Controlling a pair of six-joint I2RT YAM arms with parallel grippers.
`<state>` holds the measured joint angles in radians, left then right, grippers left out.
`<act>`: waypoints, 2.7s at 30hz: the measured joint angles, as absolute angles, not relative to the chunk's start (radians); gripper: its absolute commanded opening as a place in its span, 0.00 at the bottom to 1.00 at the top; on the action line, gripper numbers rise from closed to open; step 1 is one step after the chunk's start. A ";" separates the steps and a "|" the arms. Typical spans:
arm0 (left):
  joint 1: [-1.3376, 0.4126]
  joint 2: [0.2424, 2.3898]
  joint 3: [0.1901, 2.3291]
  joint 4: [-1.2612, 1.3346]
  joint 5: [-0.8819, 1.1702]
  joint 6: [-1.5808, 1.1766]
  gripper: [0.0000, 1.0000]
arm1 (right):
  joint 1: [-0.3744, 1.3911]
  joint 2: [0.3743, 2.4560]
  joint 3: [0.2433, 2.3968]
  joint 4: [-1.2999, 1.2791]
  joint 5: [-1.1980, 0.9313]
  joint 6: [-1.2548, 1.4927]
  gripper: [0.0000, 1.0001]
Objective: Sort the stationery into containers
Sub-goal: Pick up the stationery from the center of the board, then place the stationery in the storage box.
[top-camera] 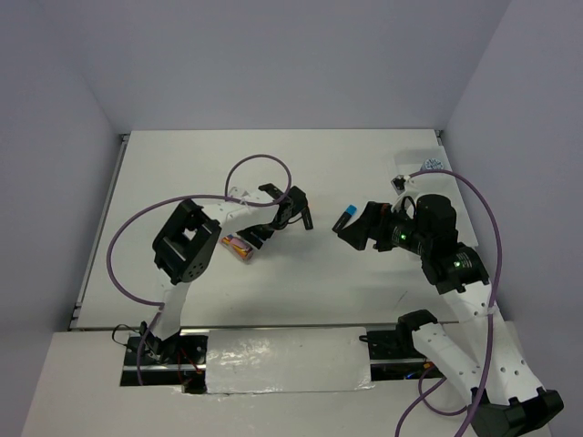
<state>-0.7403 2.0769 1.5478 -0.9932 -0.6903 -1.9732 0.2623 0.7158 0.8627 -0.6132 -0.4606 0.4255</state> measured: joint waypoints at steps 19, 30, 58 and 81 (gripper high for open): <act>-0.744 2.034 1.483 -0.920 -0.701 -1.972 0.16 | 0.266 0.723 0.857 -0.596 -0.459 0.426 1.00; -0.753 1.952 1.472 -0.880 -0.731 -1.970 0.04 | 0.266 0.723 0.855 -0.590 -0.456 0.427 1.00; -0.819 1.162 0.812 0.174 -0.447 -0.654 0.00 | 0.268 0.764 1.135 -0.632 -0.377 0.455 0.99; -0.941 1.190 0.698 0.522 0.251 -0.234 0.00 | 0.408 0.904 1.031 -0.564 -0.501 0.688 1.00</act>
<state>-0.9413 1.1896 0.6979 0.5217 0.2512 -0.2344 0.4084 0.9035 1.0306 -0.5644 -0.5011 0.6880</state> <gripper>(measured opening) 0.805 0.996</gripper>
